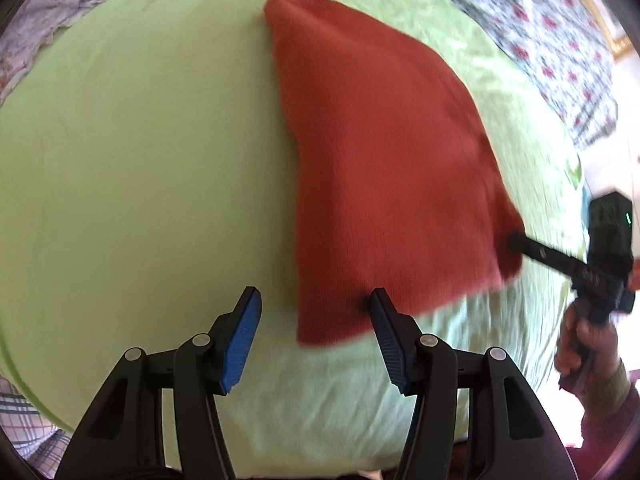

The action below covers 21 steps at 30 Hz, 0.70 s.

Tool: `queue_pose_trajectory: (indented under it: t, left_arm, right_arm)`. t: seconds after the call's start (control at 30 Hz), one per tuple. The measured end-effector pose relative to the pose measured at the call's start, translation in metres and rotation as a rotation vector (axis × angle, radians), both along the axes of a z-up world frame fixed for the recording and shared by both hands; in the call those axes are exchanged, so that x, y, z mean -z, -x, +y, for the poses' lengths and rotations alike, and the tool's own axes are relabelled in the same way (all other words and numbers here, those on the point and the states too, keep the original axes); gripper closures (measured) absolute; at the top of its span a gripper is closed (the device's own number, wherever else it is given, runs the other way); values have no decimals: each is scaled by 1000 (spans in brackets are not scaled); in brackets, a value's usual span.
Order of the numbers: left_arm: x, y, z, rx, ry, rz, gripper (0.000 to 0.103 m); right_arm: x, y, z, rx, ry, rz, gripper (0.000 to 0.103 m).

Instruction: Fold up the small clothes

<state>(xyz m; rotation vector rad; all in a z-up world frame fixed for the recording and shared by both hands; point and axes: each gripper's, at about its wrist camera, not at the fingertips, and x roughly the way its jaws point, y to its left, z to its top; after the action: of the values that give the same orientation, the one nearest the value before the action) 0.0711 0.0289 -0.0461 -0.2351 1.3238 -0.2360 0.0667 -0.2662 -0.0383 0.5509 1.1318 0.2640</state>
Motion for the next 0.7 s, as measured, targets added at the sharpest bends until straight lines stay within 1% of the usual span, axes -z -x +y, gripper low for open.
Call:
queue_pose_trajectory:
  t: [0.1, 0.17, 0.2, 0.23, 0.27, 0.33, 0.4, 0.43, 0.5, 0.57, 0.63, 0.7]
  left_arm:
    - [8, 21, -7, 58, -37, -2, 46]
    - [15, 27, -12, 64, -76, -18, 46]
    - [19, 28, -12, 60, -91, -29, 49]
    - [21, 26, -13, 48, -105, -47, 52]
    - [22, 24, -15, 29, -130, -66, 54]
    - [24, 19, -16, -5, -159, -82, 73]
    - [25, 17, -18, -29, -163, -82, 82]
    - [24, 18, -21, -34, -172, -91, 89]
    - [22, 23, -28, -25, -195, -110, 94]
    - [20, 29, -33, -18, -211, -117, 97]
    - [22, 30, -34, -19, -212, -106, 98]
    - [23, 31, -32, -24, -206, -98, 99]
  right_arm:
    - [8, 10, 2, 9, -20, 7, 65]
    - [14, 16, 3, 8, -26, 12, 65]
    - [15, 16, 4, 2, -19, 12, 66]
    - [16, 17, 6, -4, -8, 12, 76]
    - [16, 15, 8, -8, 11, 12, 98]
    - [11, 12, 10, -5, 26, 2, 98]
    - [-6, 12, 9, -13, 22, -52, 98]
    - [-17, 13, 8, -18, 19, -88, 98]
    - [-32, 15, 6, -35, 47, -135, 99]
    - [-29, 15, 4, -44, 102, -130, 99]
    - [-9, 15, 0, -44, 144, -90, 99]
    - [20, 18, -3, -42, 149, -33, 99]
